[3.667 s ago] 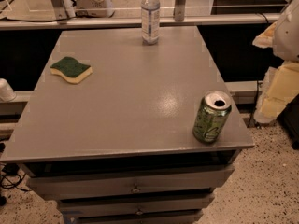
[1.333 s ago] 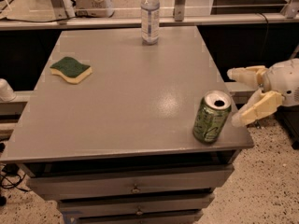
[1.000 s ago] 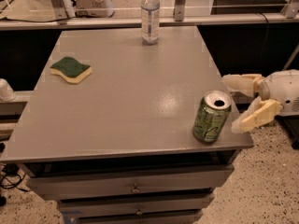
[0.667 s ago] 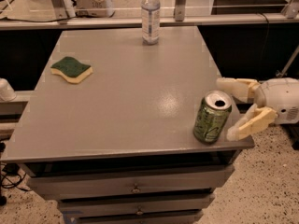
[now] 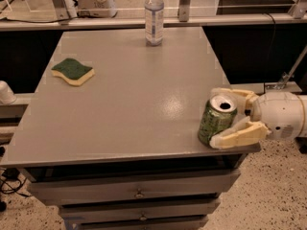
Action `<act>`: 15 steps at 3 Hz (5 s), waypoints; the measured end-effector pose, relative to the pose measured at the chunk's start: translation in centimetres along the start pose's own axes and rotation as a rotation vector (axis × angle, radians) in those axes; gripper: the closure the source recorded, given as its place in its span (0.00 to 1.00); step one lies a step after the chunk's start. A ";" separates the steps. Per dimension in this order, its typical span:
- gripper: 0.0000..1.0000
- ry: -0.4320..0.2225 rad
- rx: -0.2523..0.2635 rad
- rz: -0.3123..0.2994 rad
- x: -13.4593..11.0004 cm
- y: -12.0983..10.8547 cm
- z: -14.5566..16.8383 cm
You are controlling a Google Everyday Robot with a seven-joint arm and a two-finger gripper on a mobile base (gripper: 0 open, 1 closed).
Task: Knock green can over
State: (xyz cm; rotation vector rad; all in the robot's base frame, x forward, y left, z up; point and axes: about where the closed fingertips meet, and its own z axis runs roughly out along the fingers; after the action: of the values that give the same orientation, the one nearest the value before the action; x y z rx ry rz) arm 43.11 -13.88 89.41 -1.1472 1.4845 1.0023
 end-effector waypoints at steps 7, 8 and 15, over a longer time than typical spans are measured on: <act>1.00 0.702 -0.045 -0.322 -6.2 -2.7 8.3; 1.00 0.896 -0.071 -0.398 -5.2 -1.7 11.0; 0.00 1.211 -0.161 -0.269 3.7 -2.6 9.3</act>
Offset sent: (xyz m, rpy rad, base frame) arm 0.0062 -0.0065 -0.0077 -0.0471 -0.0164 -0.1321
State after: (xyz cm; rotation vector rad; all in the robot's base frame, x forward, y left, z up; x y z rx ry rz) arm 47.23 -6.11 83.90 -2.2009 2.0507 0.1556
